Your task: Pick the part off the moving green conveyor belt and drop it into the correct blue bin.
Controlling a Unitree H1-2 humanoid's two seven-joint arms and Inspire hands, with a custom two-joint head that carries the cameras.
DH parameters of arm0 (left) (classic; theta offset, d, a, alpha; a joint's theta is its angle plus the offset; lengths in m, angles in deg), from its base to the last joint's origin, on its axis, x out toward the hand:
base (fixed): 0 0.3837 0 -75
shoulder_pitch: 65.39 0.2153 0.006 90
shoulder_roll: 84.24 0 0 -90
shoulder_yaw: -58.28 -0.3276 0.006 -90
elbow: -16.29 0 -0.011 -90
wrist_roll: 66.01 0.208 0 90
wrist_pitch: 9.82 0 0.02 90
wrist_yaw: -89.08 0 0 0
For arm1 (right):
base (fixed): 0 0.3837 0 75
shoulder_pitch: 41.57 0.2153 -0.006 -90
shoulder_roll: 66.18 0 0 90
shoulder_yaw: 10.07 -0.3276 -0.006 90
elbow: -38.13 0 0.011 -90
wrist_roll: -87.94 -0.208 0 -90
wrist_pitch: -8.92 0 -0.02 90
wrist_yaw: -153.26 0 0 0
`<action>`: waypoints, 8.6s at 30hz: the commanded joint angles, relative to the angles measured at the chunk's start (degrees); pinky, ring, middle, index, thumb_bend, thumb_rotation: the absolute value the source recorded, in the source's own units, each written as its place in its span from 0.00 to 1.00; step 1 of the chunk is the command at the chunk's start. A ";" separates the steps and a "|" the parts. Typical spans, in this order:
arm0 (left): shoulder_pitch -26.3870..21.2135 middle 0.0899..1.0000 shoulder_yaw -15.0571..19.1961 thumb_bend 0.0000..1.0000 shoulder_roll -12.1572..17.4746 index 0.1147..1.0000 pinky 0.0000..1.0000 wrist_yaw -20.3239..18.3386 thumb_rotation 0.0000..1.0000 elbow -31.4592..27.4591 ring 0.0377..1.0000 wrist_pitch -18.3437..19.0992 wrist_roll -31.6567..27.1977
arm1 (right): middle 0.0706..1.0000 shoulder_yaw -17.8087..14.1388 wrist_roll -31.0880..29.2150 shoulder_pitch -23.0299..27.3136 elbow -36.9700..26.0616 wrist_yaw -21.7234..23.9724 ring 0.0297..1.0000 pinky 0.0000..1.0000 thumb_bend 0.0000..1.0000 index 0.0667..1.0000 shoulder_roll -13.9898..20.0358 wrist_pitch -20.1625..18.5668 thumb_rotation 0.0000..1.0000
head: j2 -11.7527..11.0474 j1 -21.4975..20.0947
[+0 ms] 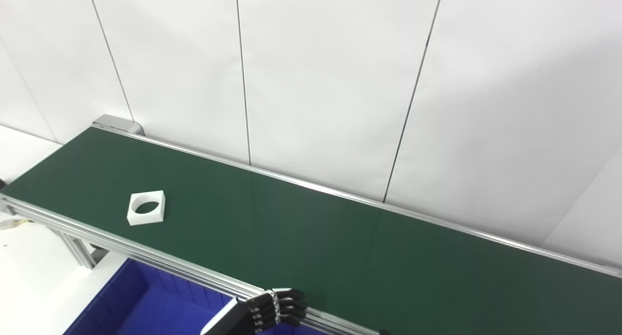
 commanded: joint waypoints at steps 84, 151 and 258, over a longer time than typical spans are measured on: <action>-23.39 0.87 -1.05 0.87 30.49 0.85 0.81 12.03 0.16 4.49 0.85 34.49 54.83 | 0.85 -0.30 -1.40 1.34 -1.50 0.34 0.82 0.76 0.47 0.92 -1.22 3.40 0.65 | 3.47 2.32; -8.44 0.40 0.44 0.52 27.76 0.45 0.68 -1.38 0.00 -38.56 0.53 36.79 47.61 | 0.84 -0.67 -2.03 -0.77 -6.48 0.68 0.80 0.74 0.55 0.92 -0.34 1.43 0.67 | 10.72 -1.73; 1.79 0.80 -3.97 0.91 1.51 0.82 0.80 -0.14 0.63 -11.69 0.80 8.95 -1.62 | 0.82 0.32 0.64 -1.84 -11.52 -1.55 0.80 0.72 0.70 0.89 -3.80 -4.19 0.68 | 23.19 -39.24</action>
